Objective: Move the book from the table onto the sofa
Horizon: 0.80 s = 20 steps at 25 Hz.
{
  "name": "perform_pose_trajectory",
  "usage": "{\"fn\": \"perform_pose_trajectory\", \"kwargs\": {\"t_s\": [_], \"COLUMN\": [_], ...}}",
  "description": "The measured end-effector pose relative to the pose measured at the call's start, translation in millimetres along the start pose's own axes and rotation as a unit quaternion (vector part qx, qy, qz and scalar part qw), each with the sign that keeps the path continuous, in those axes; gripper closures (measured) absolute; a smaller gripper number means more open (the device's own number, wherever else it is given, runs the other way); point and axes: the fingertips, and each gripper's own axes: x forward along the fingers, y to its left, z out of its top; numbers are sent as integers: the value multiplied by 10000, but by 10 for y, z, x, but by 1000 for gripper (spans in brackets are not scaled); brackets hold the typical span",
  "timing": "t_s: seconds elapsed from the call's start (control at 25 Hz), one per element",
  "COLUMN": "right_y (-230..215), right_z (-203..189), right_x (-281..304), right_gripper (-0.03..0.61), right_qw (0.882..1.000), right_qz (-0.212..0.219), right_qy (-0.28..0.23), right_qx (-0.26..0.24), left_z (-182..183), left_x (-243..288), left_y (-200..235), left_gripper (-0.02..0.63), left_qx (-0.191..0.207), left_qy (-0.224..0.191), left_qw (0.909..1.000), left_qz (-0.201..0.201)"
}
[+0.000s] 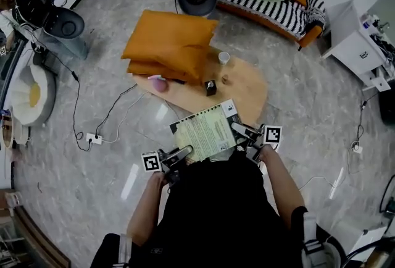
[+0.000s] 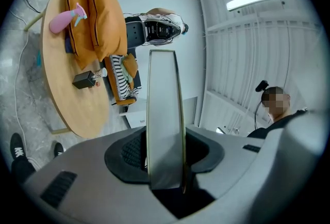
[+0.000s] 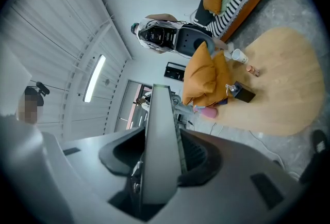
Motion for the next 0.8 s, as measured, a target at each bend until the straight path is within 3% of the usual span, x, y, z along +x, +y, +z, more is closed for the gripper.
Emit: {"fn": "perform_pose_trajectory", "kwargs": {"t_s": [0.16, 0.36, 0.48, 0.56, 0.8], "right_y": [-64, -93, -124, -133, -168], "right_z": [75, 128, 190, 294, 747], "right_x": [-110, -263, -420, -649, -1459], "right_gripper": [393, 393, 393, 393, 391], "right_qw": [9999, 9998, 9996, 9994, 9978], "right_qz": [72, 214, 236, 275, 658], "right_qy": [-46, -27, 125, 215, 49], "right_qx": [58, -18, -56, -14, -22], "left_z": [23, -100, -166, -240, -533], "left_x": [118, 278, 404, 624, 1551], "left_y": [37, -11, 51, 82, -56], "left_gripper": [445, 443, 445, 445, 445], "left_qx": [252, 188, 462, 761, 1044], "left_qy": [47, -72, 17, 198, 586], "left_qw": [9996, 9998, 9984, 9952, 9896], "left_qz": [146, 65, 320, 585, 792]}}
